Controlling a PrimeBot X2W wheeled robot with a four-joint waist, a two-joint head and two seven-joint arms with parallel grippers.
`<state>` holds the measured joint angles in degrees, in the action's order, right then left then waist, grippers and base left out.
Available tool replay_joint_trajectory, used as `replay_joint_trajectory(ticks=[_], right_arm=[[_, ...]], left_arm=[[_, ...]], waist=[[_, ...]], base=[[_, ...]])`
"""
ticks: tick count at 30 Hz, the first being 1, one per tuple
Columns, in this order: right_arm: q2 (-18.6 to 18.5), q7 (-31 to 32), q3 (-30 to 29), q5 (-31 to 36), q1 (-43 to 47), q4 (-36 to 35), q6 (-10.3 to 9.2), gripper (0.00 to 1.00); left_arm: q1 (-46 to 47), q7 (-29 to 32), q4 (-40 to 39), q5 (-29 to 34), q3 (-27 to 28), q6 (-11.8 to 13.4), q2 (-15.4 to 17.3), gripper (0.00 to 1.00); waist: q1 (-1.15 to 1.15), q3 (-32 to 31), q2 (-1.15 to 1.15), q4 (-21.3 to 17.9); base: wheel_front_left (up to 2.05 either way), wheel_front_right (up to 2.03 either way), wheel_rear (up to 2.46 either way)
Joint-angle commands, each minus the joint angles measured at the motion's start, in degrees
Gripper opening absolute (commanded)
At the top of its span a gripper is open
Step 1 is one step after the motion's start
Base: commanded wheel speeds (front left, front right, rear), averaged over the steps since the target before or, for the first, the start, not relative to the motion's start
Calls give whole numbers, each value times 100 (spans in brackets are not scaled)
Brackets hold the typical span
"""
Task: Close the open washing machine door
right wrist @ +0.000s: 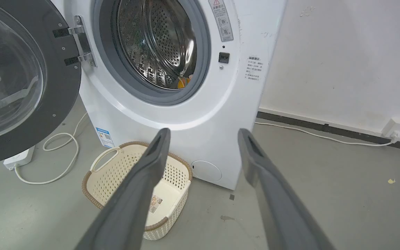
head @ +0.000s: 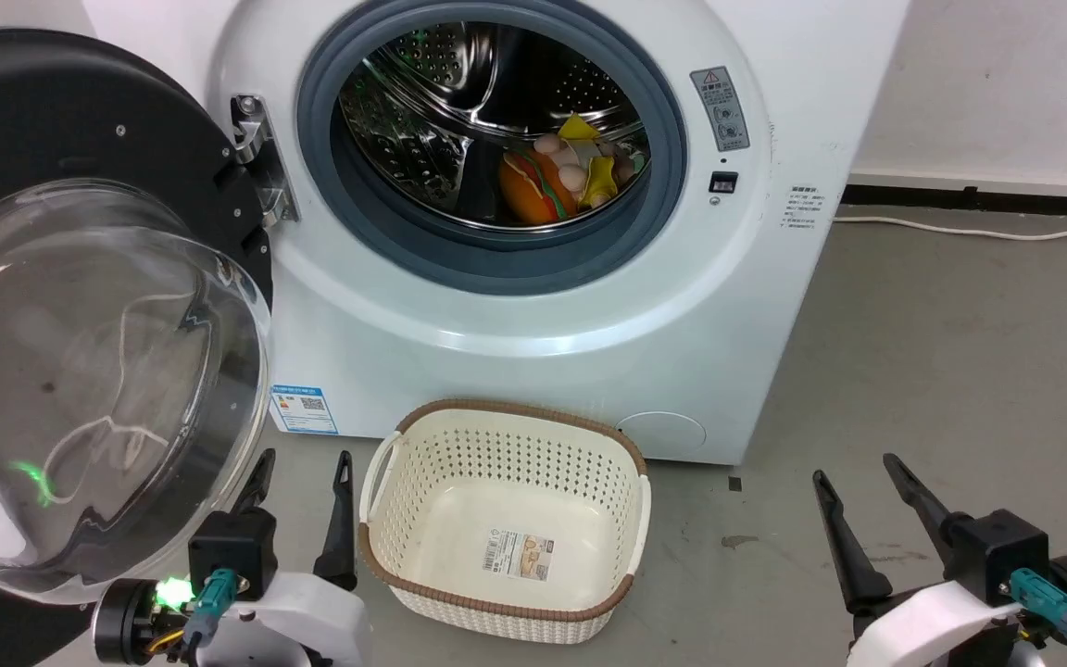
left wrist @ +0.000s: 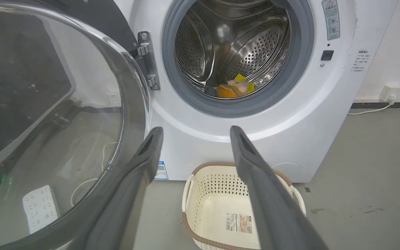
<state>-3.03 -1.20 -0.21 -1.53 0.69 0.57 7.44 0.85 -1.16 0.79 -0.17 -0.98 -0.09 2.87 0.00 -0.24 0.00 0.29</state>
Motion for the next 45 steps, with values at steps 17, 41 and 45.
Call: replay_joint_trajectory(ticks=[17, 41, 45], right_arm=[[4, -252, 89, -193, 27, 98, 1, 100], [7, -539, 487, -291, -34, 334, 2, 100], [7, -586, 578, -297, -74, 387, 2, 100]], left_arm=[[37, -255, 111, -28, -123, 75, 18, 100], [31, -543, 207, -40, -287, 147, 59, 100], [32, -590, 209, -45, -308, 166, 61, 100]], waist=[[0, -28, 0, 355], [0, -93, 0, 1184], [0, -81, 0, 1286]], base=[[0, 0, 0], [0, 0, 0], [0, 0, 0]])
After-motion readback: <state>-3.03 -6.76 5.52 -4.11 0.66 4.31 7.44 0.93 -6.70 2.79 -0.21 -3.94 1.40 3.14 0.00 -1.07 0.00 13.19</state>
